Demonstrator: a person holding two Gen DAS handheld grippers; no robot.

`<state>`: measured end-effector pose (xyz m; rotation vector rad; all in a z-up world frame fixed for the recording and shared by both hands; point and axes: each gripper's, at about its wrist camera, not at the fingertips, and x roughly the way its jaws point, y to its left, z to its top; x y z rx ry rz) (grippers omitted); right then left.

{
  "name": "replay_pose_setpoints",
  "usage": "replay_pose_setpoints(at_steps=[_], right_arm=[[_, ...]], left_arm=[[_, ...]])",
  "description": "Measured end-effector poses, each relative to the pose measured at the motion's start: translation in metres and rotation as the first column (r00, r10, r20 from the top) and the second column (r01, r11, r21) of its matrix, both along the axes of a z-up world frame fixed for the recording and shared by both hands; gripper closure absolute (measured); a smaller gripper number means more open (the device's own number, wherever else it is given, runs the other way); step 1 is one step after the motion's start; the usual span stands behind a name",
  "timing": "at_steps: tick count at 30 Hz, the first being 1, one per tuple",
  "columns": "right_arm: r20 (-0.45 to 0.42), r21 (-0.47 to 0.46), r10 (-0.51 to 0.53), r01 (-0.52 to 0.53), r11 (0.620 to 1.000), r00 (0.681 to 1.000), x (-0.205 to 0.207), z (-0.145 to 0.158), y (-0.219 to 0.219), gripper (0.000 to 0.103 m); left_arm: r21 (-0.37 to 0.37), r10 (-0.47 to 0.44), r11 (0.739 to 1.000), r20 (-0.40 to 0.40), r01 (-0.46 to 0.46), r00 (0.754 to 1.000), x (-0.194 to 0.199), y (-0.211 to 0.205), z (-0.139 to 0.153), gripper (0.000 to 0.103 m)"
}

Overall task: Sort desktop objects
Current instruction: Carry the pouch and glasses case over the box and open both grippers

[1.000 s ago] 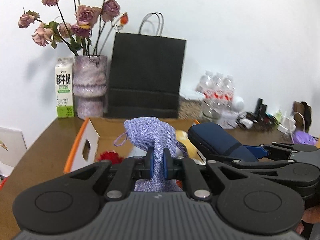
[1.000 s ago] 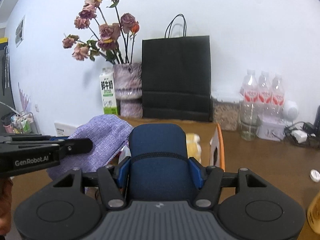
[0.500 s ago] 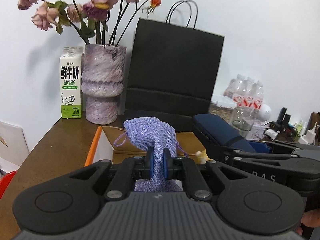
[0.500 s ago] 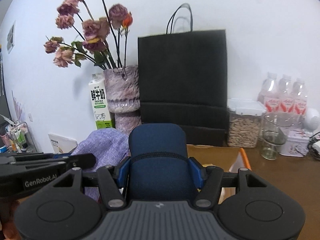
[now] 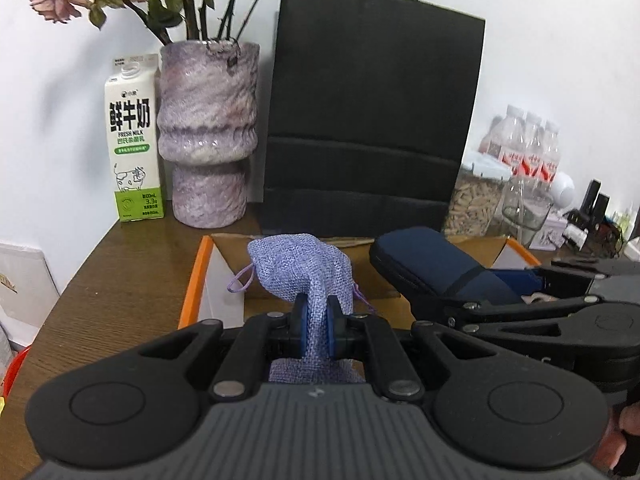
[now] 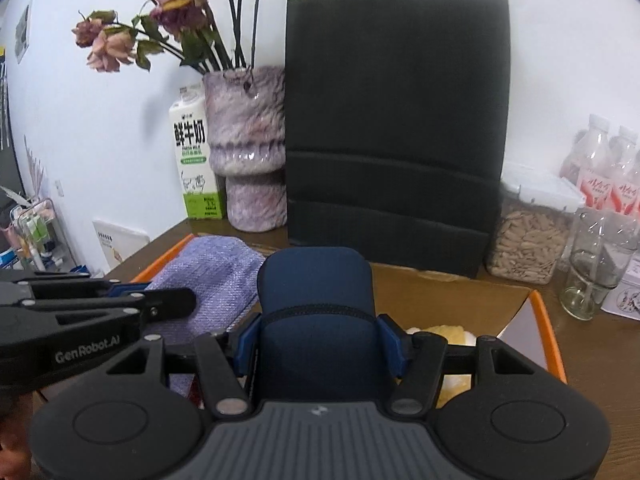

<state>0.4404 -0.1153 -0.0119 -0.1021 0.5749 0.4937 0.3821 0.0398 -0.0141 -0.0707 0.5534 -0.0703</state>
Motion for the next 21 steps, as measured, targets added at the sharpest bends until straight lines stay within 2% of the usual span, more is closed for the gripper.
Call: replay_pose_setpoints(at_steps=[2,4,5,6,7,8,9,12,14,21], right_arm=[[0.003,-0.004,0.006,-0.006,1.000,1.000,-0.001,0.001,0.002,0.043],[-0.015,-0.006,0.012,-0.012,1.000,1.000,0.000,0.000,0.003,0.039],[-0.022,-0.011,0.005,-0.005,1.000,1.000,0.000,0.000,0.002,0.039],[-0.030,-0.014,-0.005,0.004,1.000,1.000,0.001,0.000,0.000,0.035],[-0.037,-0.013,-0.020,0.020,1.000,0.999,0.002,0.001,-0.003,0.030],[-0.038,-0.011,-0.044,0.043,0.999,0.998,0.002,0.003,-0.007,0.015],[-0.037,0.005,-0.058,0.058,0.998,0.998,0.002,0.005,-0.013,0.002],[-0.045,0.055,-0.055,0.057,0.997,0.997,0.001,0.012,-0.025,0.000],[-0.040,0.073,-0.055,0.058,0.996,0.998,-0.001,0.016,-0.029,0.000],[-0.012,0.035,-0.045,0.045,0.998,0.999,-0.006,0.018,-0.026,0.000]], left_arm=[[0.009,-0.004,1.000,-0.008,0.004,1.000,0.002,-0.001,-0.002,0.093],[0.025,0.010,1.000,-0.015,-0.009,1.000,0.002,-0.002,-0.003,0.080],[0.040,0.035,0.999,-0.020,-0.034,0.999,0.003,-0.002,-0.003,0.062],[0.065,0.079,0.995,-0.024,-0.077,0.997,0.003,-0.001,-0.003,0.037],[0.084,0.116,0.990,-0.024,-0.113,0.993,0.003,0.001,-0.001,0.025],[0.092,0.147,0.985,-0.012,-0.145,0.989,0.002,0.005,0.000,0.007],[0.087,0.164,0.983,0.003,-0.164,0.986,0.001,0.008,0.002,0.000],[0.052,0.153,0.986,0.040,-0.155,0.987,-0.005,0.015,0.010,0.000],[0.055,0.149,0.987,0.049,-0.152,0.988,-0.007,0.014,0.012,0.000],[0.077,0.132,0.988,0.062,-0.137,0.989,-0.013,0.008,0.013,0.000]])
